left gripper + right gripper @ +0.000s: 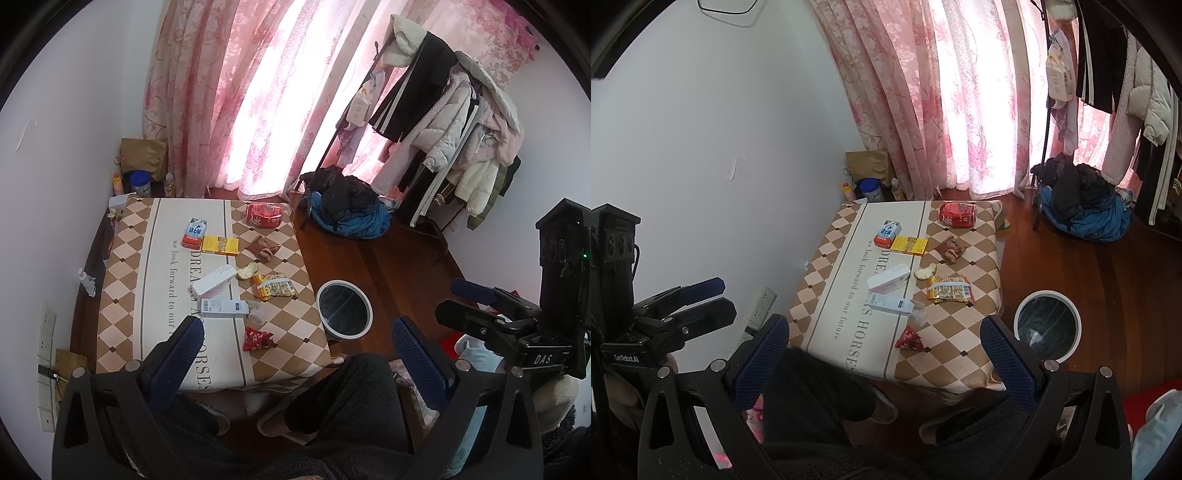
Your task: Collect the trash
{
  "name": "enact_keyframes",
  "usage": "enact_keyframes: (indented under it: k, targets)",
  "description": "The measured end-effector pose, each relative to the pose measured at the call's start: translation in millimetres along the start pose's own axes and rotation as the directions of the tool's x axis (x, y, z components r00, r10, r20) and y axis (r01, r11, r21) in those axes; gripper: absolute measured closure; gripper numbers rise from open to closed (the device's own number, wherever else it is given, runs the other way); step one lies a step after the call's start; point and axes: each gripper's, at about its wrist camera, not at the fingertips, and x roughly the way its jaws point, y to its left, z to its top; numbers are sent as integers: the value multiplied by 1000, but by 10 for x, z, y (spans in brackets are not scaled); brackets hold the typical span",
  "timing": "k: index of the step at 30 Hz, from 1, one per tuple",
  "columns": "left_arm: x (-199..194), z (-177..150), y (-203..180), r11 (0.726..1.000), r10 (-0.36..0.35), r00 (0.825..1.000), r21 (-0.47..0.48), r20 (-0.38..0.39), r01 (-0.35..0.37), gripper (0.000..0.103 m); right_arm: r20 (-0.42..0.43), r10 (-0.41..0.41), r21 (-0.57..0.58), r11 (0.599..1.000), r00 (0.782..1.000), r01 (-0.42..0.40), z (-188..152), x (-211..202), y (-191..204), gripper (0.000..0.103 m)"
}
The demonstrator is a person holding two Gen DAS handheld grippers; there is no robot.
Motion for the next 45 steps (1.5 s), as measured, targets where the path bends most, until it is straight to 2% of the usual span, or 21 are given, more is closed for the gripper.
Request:
enact_keyframes:
  k: [22, 24, 28, 29, 32, 36, 39, 43, 44, 45]
  targets:
    - [-6, 5, -47, 1000, 2, 1000, -1, 10, -2, 0, 12, 1, -2, 1000, 1000, -1, 38, -44, 54, 0]
    - [40, 7, -5, 999, 36, 999, -12, 32, -36, 0, 28, -3, 23, 1000, 1000, 2, 68, -39, 50, 0]
    - [400, 29, 247, 979, 198, 979, -60, 54, -194, 0, 53, -13, 132, 991, 998, 6, 119, 140, -131, 0]
    - [565, 32, 343, 966, 251, 967, -72, 42, -247, 0, 48, -23, 159, 987, 999, 15, 108, 248, -212, 0]
    - [1090, -5, 662, 936, 346, 938, -65, -23, -346, 0, -7, -49, 230, 972, 999, 49, 31, 759, -488, 0]
    - [1851, -37, 1013, 913, 405, 902, 9, -147, -408, 0, -189, -66, 280, 953, 980, 118, -91, 1793, -868, 0]
    - [2354, -23, 1213, 906, 422, 882, 77, -210, -415, 0, -301, -62, 309, 938, 952, 159, -171, 2523, -1152, 0]
    - [2975, 52, 1342, 917, 397, 869, 167, -295, -362, 5, -379, -64, 372, 903, 923, 216, -251, 3262, -1524, 0]
    - [3102, 75, 1346, 917, 395, 865, 194, -311, -349, 7, -397, -67, 389, 891, 915, 234, -255, 3409, -1604, 0]
    - [3251, 91, 1348, 918, 389, 860, 223, -331, -329, 16, -405, -56, 412, 880, 913, 237, -255, 3560, -1681, 0]
